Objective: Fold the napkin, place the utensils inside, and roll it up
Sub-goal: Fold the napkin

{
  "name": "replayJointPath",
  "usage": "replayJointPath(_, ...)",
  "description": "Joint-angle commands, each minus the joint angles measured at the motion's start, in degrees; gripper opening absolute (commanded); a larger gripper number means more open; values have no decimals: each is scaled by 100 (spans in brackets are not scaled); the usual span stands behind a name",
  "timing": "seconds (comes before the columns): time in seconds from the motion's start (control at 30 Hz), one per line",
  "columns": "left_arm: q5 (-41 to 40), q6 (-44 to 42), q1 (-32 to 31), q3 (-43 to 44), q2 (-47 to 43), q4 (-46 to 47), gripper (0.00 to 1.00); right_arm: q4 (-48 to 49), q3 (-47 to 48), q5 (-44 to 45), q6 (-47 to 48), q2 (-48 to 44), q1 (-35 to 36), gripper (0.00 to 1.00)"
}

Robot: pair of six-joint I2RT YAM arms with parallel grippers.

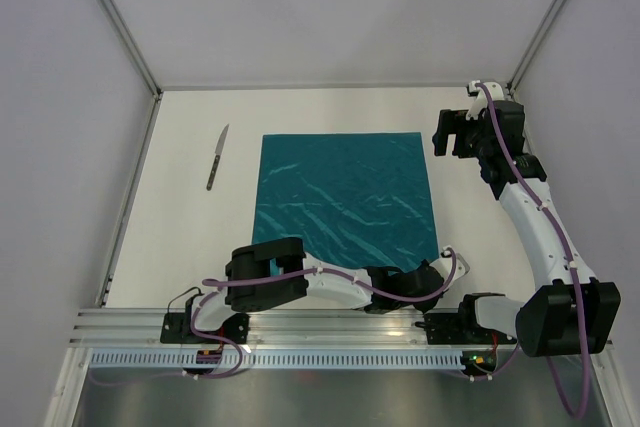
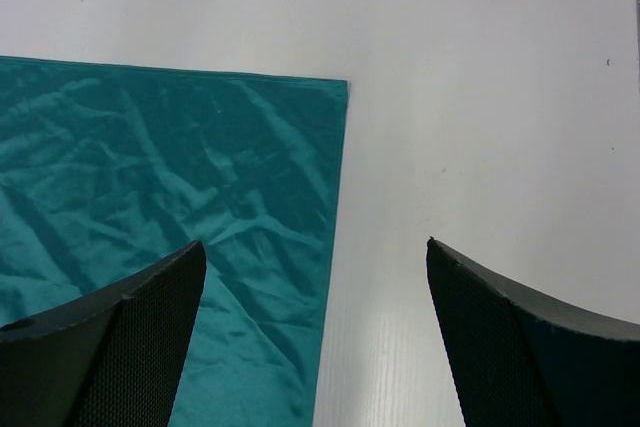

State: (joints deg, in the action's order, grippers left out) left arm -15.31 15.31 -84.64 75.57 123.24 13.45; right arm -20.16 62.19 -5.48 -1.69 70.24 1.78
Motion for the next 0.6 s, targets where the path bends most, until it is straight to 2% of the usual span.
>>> replayJointPath(0.0, 28, -186, -44, -7, 86, 114, 15, 56, 197, 108, -42, -10, 15, 95)
replayJointPath(0.07, 19, -195, -35, 10, 86, 122, 12, 48, 197, 108, -42, -10, 15, 95)
replayJointPath(0.1, 11, -204, -35, 19, 69, 122, 5, 39, 188, 108, -42, -10, 24, 95)
replayJointPath(0.13, -7, -213, -26, 10, 60, 122, 2, 47, 188, 108, -42, -19, 15, 95)
replayJointPath(0.37, -7, -248, 9, 2, -72, 140, 2, 48, 188, 82, -41, -19, 15, 95)
replayJointPath(0.4, 28, -274, 9, -16, -116, 201, 17, 39, 188, 73, -33, -19, 15, 95)
replayJointPath(0.47, 168, -327, 0, -226, -308, 411, 29, 48, 188, 73, -42, -28, 24, 95)
replayJointPath(0.5, 238, -353, 0, -297, -379, 560, 37, 48, 188, 64, -42, -19, 24, 95)
replayJointPath(0.57, 274, -388, -8, -350, -485, 580, 40, 56, 188, 64, -33, -10, 15, 95)
